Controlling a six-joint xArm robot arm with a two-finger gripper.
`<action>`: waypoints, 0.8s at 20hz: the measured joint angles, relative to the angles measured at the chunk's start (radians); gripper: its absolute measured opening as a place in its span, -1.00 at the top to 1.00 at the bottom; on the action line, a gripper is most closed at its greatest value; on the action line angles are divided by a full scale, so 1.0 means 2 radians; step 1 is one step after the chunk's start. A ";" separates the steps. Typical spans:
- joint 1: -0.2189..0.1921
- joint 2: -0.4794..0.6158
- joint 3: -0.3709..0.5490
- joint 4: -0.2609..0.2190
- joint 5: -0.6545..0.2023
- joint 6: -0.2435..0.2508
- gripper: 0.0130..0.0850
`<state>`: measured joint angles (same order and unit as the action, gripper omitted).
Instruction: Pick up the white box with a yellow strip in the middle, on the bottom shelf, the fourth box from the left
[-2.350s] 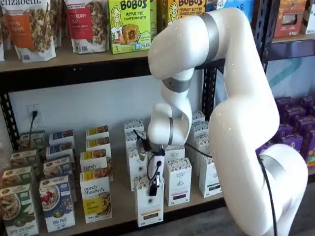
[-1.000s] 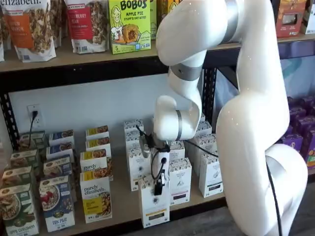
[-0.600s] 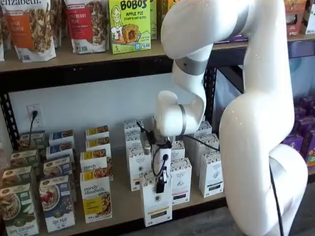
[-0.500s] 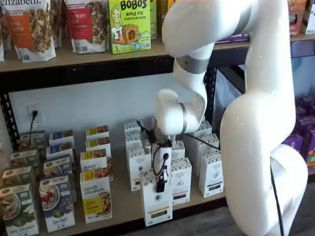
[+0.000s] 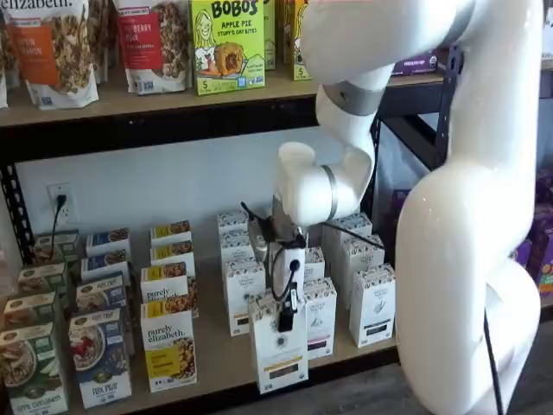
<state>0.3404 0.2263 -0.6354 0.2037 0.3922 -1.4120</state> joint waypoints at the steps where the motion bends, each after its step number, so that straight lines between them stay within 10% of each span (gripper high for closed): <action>1: 0.000 -0.009 0.004 -0.005 0.006 0.005 0.00; 16: -0.016 -0.141 0.043 -0.028 0.104 0.018 0.00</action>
<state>0.3091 -0.0565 -0.5488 0.1483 0.6000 -1.3750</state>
